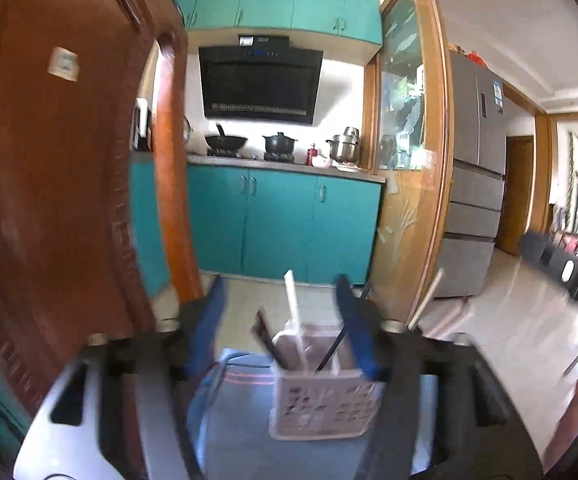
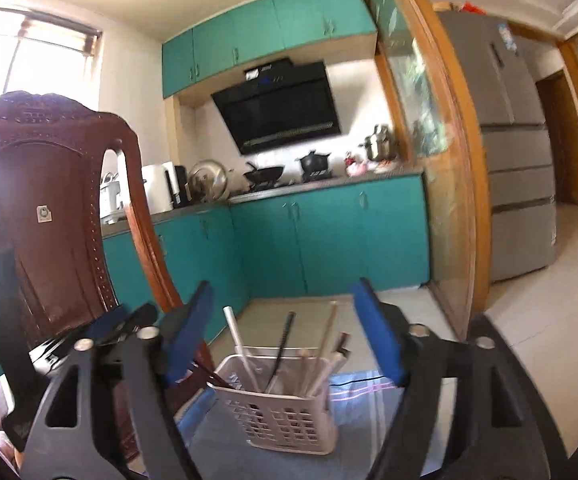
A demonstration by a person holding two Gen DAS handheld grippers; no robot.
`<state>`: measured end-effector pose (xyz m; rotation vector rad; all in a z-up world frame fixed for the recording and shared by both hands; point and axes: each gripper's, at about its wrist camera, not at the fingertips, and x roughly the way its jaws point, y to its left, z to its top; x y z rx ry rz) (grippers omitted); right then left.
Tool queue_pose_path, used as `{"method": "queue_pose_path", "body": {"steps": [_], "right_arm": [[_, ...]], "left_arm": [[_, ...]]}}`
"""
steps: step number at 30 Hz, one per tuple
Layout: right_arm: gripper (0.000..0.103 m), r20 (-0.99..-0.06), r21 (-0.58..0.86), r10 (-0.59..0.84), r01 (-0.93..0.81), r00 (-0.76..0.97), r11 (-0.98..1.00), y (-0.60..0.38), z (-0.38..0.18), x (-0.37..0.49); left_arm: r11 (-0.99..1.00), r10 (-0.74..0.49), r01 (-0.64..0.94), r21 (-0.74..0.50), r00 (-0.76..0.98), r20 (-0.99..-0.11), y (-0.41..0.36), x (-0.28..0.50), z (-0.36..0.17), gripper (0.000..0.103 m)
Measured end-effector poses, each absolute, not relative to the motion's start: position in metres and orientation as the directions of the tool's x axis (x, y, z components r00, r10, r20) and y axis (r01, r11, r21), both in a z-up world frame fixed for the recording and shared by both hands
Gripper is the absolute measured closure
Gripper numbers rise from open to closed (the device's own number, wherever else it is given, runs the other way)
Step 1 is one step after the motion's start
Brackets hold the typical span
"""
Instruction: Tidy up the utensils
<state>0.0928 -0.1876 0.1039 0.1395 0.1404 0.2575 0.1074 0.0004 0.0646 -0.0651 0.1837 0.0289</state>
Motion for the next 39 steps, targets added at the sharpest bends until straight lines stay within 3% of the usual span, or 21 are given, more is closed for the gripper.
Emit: {"method": "queue_pose_path", "body": {"steps": [2,4,5,8,12,19,39], "right_arm": [[0.014,-0.101,0.113,0.222,-0.211,0.97,0.971,-0.191,0.093,0.077],[0.003,-0.066,0.044,0.205,-0.203,0.976,0.978,-0.195,0.062,0.056],[0.003,-0.069,0.009,0.192,-0.192,0.979,0.981,-0.197,0.04,0.05],[0.003,-0.29,-0.026,0.132,-0.145,0.948,0.989,-0.195,-0.001,0.058],[0.003,-0.273,-0.071,0.126,-0.15,0.954,0.986,-0.191,-0.006,0.047],[0.003,-0.269,-0.059,0.097,-0.117,0.958,0.991,-0.196,-0.003,0.049],[0.003,-0.301,-0.093,0.091,-0.125,0.949,0.988,-0.188,-0.012,0.054]], "left_arm": [[0.998,0.058,-0.061,-0.009,0.983,-0.176,-0.004,0.087,0.041,0.032],[0.998,0.055,-0.051,0.026,0.973,-0.224,-0.01,0.074,0.015,0.026],[0.999,0.046,-0.038,0.037,0.967,-0.252,-0.016,0.074,0.009,0.024],[0.997,0.04,-0.018,0.081,0.961,-0.274,-0.025,0.064,-0.003,0.011],[0.995,0.059,-0.037,0.091,0.966,-0.253,-0.027,0.054,-0.005,0.004],[0.994,0.088,-0.062,0.091,0.947,-0.309,-0.025,0.054,-0.017,0.004],[0.994,0.09,-0.067,0.084,0.946,-0.311,-0.026,0.053,-0.017,0.003]]}}
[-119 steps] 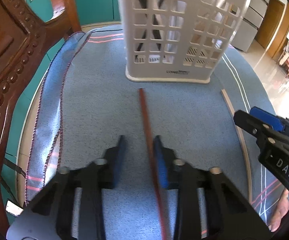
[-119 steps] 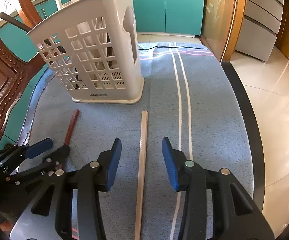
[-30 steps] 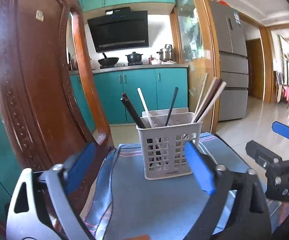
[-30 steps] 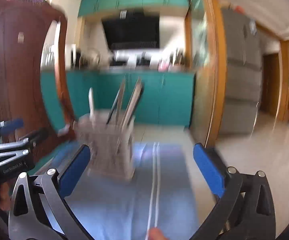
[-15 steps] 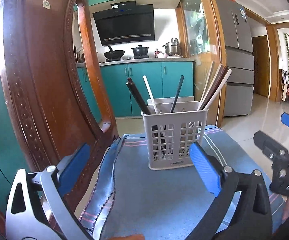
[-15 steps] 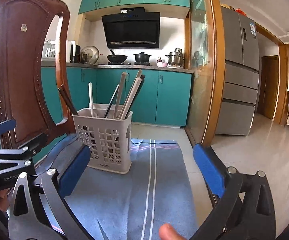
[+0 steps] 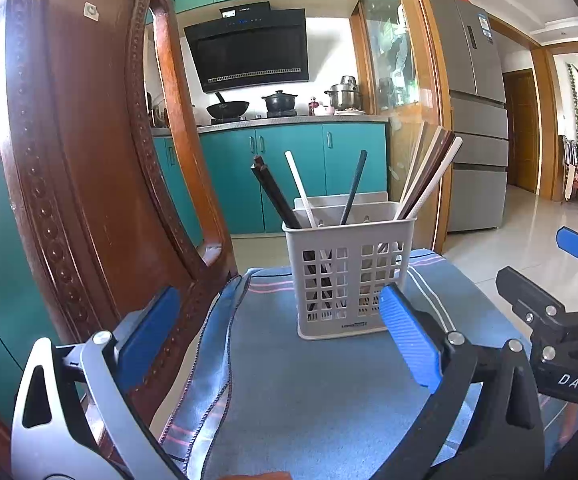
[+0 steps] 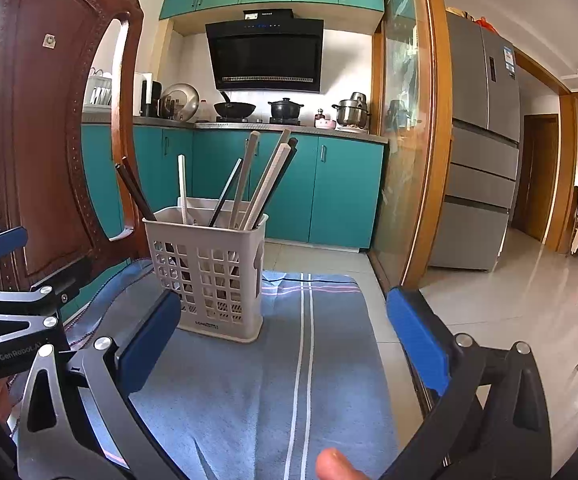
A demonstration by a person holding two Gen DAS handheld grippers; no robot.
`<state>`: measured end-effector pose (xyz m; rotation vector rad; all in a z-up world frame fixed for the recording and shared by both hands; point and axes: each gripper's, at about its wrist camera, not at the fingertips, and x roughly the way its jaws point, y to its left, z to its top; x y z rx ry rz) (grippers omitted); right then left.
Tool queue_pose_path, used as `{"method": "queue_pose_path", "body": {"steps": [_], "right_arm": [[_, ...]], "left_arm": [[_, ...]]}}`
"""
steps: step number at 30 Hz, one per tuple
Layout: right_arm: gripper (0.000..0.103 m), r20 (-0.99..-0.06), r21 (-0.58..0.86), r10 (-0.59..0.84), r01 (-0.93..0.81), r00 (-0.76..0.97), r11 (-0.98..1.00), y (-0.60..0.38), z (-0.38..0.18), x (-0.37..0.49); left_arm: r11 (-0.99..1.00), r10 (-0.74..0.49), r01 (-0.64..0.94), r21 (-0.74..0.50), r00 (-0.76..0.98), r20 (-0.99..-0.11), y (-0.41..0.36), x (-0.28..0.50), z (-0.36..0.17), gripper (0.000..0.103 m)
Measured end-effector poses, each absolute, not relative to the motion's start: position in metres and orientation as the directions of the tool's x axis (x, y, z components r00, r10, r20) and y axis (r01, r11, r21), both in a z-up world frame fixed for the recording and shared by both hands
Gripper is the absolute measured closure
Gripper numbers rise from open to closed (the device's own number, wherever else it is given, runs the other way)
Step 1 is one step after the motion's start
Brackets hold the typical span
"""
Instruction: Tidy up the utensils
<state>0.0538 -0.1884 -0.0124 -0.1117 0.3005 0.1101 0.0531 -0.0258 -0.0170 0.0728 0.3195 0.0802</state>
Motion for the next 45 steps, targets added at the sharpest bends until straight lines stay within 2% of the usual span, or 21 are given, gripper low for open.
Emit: {"method": "queue_pose_path", "body": {"steps": [45], "right_arm": [[0.003,-0.298,-0.095,0.095,-0.129,0.95,0.987,-0.187,-0.0126,0.053]], "left_arm": [[0.995,0.096,-0.077,0.07,0.942,-0.323,-0.0293,0.0521,-0.0206,0.003]]}}
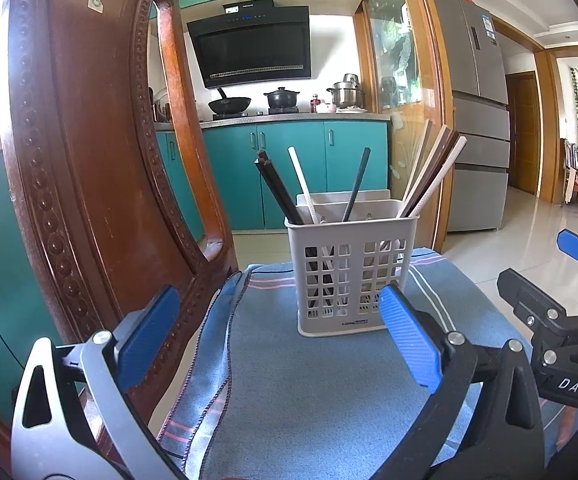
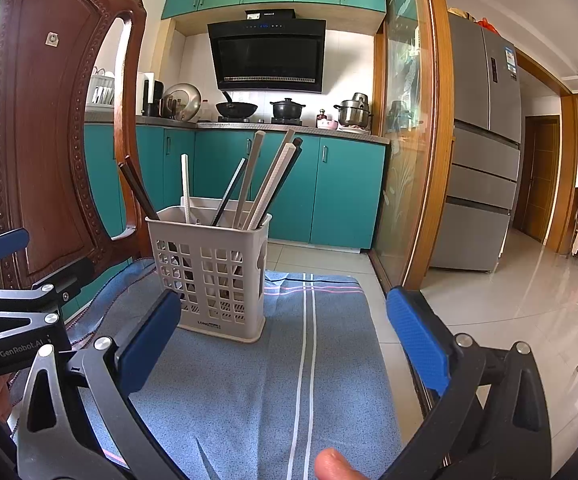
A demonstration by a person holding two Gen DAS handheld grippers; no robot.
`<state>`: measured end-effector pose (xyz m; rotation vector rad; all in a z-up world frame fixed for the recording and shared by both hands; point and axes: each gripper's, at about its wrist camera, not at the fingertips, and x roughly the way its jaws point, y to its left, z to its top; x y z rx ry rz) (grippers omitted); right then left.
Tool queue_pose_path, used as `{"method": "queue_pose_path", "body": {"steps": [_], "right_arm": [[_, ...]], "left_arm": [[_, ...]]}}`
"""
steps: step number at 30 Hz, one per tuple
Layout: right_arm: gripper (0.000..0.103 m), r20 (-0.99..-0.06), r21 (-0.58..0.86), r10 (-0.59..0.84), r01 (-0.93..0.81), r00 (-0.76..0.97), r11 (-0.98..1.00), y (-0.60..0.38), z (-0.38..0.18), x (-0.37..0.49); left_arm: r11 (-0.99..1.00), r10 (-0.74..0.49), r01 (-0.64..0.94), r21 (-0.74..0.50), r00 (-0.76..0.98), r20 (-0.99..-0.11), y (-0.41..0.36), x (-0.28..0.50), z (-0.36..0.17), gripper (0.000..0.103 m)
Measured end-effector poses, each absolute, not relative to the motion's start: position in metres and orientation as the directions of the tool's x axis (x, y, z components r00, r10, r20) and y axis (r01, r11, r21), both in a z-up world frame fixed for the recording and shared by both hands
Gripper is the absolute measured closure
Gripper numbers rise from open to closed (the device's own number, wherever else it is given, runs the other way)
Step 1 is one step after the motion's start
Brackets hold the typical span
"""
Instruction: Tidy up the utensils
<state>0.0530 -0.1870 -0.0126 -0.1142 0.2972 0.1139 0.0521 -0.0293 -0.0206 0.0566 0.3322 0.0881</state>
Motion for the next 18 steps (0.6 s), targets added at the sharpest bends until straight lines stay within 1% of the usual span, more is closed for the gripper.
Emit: {"method": "queue_pose_path", "body": {"steps": [13,18], "right_arm": [[0.003,-0.299,-0.095,0.096,-0.129,0.95,0.987,-0.1869,-0.0129,0.0528],[0.003,-0.298,-0.096,0.096,-0.13,0.95,0.987,-0.1869,-0.0131,0.0528]], "left_arm": [[0.994,0.1,-0.078,0.081,0.942,-0.32,-0.0306,0.0506,-0.0211,0.003],[0.995,0.098,-0.082,0.061,0.936,-0.338,-0.027,0.054,-0.0212,0.003]]}}
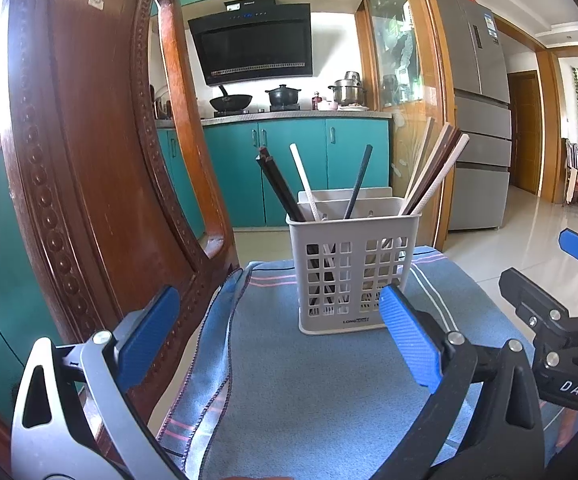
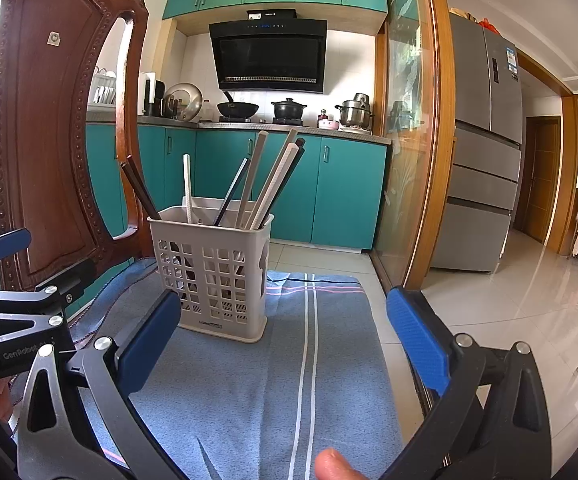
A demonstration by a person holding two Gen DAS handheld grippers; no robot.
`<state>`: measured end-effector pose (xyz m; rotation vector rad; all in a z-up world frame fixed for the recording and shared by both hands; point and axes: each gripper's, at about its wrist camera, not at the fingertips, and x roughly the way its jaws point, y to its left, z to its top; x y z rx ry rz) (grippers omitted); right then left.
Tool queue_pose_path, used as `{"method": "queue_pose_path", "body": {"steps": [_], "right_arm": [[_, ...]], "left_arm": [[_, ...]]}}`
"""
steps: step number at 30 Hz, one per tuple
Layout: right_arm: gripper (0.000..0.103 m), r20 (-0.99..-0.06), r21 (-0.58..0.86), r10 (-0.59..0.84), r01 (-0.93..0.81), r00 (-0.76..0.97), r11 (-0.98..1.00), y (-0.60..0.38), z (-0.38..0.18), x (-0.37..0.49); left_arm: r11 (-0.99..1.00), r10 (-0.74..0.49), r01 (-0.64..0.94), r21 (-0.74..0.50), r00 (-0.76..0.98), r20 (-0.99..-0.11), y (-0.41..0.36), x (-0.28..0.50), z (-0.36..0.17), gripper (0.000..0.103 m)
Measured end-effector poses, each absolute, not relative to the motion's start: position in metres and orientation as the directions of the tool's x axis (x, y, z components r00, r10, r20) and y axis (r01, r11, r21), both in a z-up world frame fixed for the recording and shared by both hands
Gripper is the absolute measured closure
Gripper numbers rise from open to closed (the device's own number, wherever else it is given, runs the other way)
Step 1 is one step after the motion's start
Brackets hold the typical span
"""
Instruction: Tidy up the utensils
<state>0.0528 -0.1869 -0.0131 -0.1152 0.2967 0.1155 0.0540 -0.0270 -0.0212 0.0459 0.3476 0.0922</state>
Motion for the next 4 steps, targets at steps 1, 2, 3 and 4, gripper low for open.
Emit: {"method": "queue_pose_path", "body": {"steps": [1,2,3,4], "right_arm": [[0.003,-0.299,-0.096,0.096,-0.13,0.95,0.987,-0.187,-0.0131,0.0529],[0.003,-0.299,-0.095,0.097,-0.13,0.949,0.987,-0.187,-0.0131,0.0529],[0.003,-0.299,-0.094,0.097,-0.131,0.949,0.987,-0.1871,-0.0131,0.0527],[0.003,-0.298,-0.095,0.098,-0.132,0.949,0.987,-0.1873,-0.013,0.0527]], "left_arm": [[0.995,0.097,-0.083,0.055,0.934,-0.344,-0.0259,0.0547,-0.0215,0.003],[0.995,0.097,-0.084,0.052,0.933,-0.346,-0.0258,0.0547,-0.0215,0.003],[0.995,0.098,-0.086,0.049,0.932,-0.348,-0.0253,0.0547,-0.0216,0.003],[0.995,0.099,-0.088,0.047,0.932,-0.349,-0.0249,0.0548,-0.0215,0.003]]}}
